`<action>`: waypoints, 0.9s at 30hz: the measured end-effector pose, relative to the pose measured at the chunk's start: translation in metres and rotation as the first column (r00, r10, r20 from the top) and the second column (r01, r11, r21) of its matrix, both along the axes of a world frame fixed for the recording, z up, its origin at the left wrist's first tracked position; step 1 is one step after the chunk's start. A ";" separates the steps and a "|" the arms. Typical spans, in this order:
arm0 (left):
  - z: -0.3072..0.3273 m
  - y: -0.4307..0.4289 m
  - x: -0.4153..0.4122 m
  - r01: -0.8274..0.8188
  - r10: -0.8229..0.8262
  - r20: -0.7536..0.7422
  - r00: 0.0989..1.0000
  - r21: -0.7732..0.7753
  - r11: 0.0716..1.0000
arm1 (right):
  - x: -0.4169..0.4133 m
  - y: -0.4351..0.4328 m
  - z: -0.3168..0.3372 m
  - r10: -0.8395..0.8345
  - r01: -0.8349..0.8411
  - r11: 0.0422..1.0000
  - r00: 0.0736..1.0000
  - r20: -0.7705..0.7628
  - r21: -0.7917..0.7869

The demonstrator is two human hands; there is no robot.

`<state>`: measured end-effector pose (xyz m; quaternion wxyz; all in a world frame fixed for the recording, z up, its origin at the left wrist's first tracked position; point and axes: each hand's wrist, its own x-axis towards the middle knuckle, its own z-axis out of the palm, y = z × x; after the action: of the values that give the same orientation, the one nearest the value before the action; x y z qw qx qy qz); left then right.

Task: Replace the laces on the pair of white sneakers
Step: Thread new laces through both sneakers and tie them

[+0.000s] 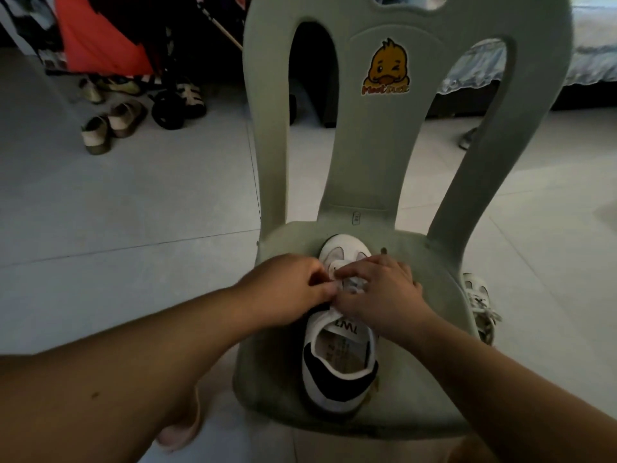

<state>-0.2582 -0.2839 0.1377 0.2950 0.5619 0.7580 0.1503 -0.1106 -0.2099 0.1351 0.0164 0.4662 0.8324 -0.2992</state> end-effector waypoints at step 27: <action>0.018 -0.003 -0.029 0.112 -0.122 -0.061 0.991 -0.150 0.982 | 0.010 0.005 -0.003 -0.110 0.087 0.989 0.975 -0.191 -0.123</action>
<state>-0.2872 -0.2870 0.1554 0.3169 0.5873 0.7426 0.0568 -0.1007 -0.2049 0.1317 -0.0546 0.4732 0.7873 -0.3915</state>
